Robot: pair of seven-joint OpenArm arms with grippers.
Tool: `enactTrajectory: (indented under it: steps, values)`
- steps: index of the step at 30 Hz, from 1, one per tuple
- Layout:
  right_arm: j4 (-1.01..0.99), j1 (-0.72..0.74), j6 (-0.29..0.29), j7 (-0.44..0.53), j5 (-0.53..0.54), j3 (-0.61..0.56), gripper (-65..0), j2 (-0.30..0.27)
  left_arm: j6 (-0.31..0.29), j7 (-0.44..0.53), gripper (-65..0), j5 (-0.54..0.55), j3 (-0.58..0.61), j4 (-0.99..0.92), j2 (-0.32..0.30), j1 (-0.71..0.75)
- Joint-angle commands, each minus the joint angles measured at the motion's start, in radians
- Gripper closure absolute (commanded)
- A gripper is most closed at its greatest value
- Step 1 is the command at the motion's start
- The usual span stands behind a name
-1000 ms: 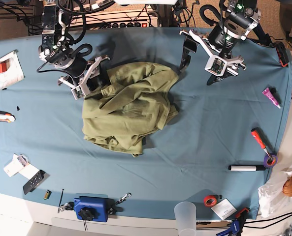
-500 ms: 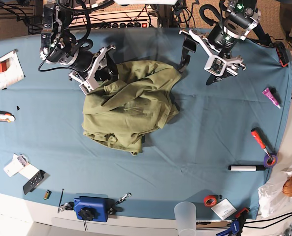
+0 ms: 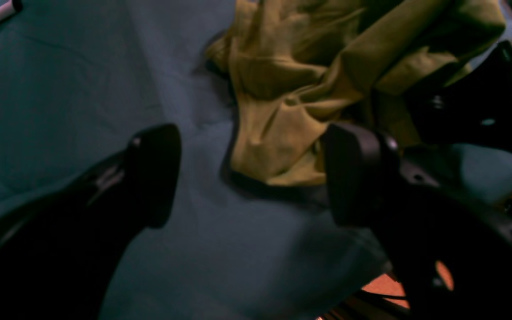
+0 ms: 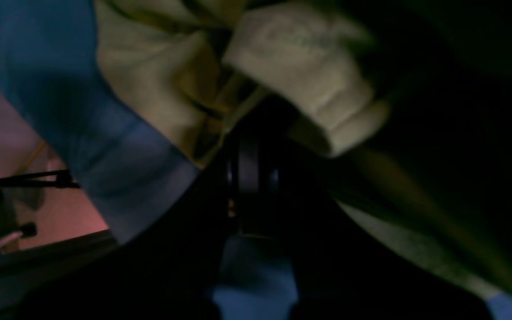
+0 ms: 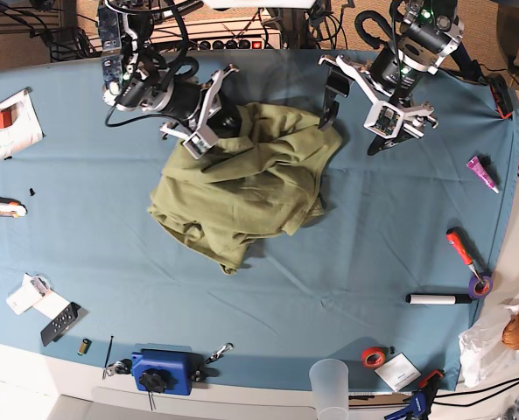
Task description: Layout the t-shirt on the table in an organized manner, then fold the t-shirt properly
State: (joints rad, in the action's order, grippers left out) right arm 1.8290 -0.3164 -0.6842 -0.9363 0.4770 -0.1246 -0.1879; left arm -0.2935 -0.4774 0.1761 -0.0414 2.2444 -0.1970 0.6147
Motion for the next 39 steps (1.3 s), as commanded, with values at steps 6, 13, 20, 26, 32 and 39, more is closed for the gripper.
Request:
enactTrajectory:
  steps: [6, 13, 20, 26, 32, 39]
  values:
    - [0.279, 0.0, -0.014, 0.013, 0.024, 0.035, 0.0, -0.003, -0.003, 0.026, -49.8, 0.01, -0.001, 0.018, -0.002, 0.003]
    - [0.476, 0.0, -0.014, 0.04, 0.028, 0.137, 0.0, -0.003, -0.004, 0.026, -49.8, 0.01, -0.001, 0.018, -0.002, 0.003]
    - [0.476, 0.0, 0.041, 0.047, 0.021, 0.228, 0.0, -0.003, -0.104, 0.069, -49.8, 0.01, 0.0, 0.018, -0.002, 0.003]
    - [0.474, -0.012, 0.109, -0.004, -0.05, 0.369, 0.0, -0.003, -0.119, 0.084, -49.8, 0.01, 0.0, 0.018, -0.002, 0.002]
    - [0.473, -0.081, 0.136, -0.013, -0.108, 0.516, 0.0, -0.004, -0.138, 0.086, -49.8, 0.01, 0.0, 0.016, -0.002, -0.032]
    - [0.473, -0.111, 0.138, -0.015, -0.108, 0.615, 0.0, -0.004, -0.18, 0.086, -49.8, 0.011, 0.0, -0.013, -0.003, -0.097]
